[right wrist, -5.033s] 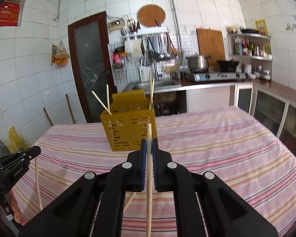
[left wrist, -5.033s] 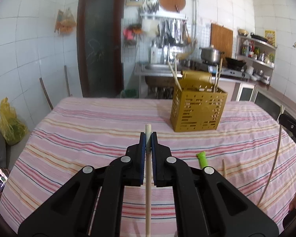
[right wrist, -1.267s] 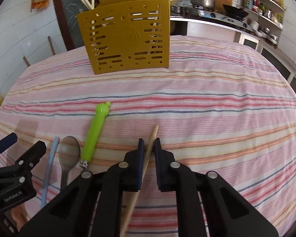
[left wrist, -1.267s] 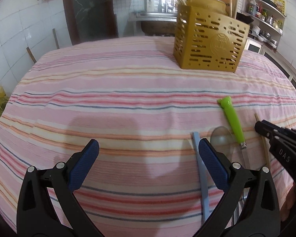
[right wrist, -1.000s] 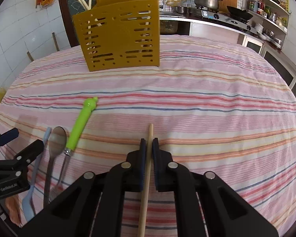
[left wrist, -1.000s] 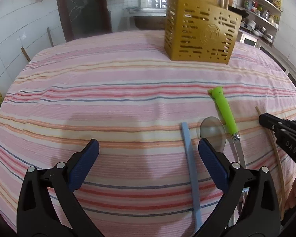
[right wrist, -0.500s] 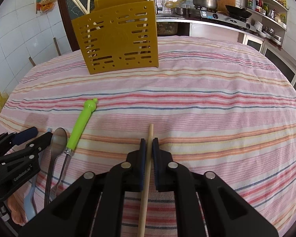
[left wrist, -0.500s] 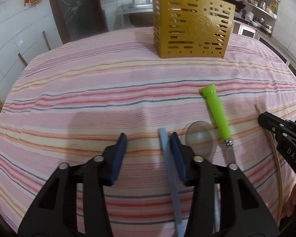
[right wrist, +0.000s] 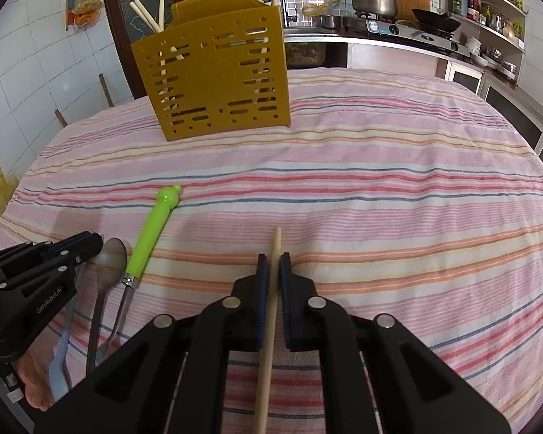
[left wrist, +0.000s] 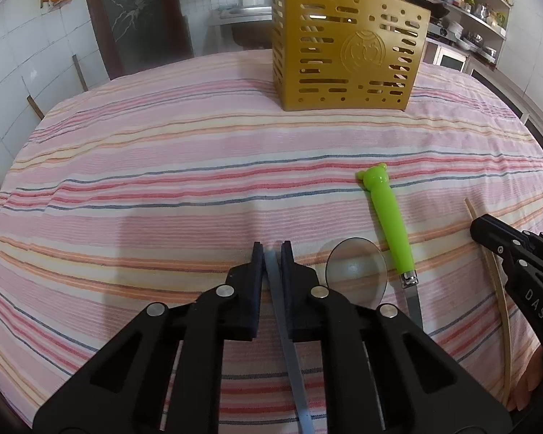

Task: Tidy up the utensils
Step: 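Lift the spatula and chopstick and carry them above the yellow holder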

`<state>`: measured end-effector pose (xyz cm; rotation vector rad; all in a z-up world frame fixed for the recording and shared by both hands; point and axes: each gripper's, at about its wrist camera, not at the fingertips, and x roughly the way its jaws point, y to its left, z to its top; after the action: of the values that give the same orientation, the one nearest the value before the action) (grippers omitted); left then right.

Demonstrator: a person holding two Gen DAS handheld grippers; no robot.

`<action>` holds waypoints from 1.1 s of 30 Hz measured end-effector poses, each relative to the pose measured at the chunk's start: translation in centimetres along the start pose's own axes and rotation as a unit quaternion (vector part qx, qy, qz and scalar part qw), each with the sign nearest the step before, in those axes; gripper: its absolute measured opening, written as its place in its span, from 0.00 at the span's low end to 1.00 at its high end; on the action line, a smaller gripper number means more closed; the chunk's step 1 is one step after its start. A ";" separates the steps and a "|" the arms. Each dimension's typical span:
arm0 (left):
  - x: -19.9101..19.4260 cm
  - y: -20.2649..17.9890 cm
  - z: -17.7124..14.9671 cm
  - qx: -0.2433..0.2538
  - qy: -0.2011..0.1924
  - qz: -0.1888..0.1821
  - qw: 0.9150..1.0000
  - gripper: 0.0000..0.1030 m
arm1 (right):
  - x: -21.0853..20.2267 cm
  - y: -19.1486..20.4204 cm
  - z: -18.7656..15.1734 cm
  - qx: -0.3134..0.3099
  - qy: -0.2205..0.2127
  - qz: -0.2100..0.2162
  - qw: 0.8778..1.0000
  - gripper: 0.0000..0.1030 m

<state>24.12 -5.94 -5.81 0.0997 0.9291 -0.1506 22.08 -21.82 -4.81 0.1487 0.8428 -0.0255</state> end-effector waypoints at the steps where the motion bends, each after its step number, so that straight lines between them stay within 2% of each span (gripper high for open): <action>1: -0.1 0.1 0.0 -0.002 -0.001 -0.002 1.000 0.08 | -0.2 0.0 0.0 0.000 -0.003 -0.001 1.000 0.07; 7: -1.1 0.8 -0.1 -0.015 -0.014 -0.013 1.000 0.08 | -1.8 -0.2 0.4 0.009 -0.032 0.011 0.999 0.06; 15: -5.6 1.7 -0.2 -0.020 -0.087 -0.001 0.996 0.08 | -5.7 -0.6 1.0 0.025 -0.109 0.026 0.993 0.06; 26: -12.3 2.3 -1.7 -0.024 -0.200 0.026 0.979 0.07 | -11.5 -0.4 0.8 0.015 -0.216 0.027 0.976 0.06; 33: -14.4 2.7 -3.2 -0.028 -0.239 0.029 0.970 0.07 | -13.1 -0.5 -0.4 0.016 -0.254 0.029 0.967 0.06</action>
<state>13.52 -1.60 3.90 0.0340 0.4484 -0.0884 12.98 -22.69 4.64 0.1872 0.3261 -0.0214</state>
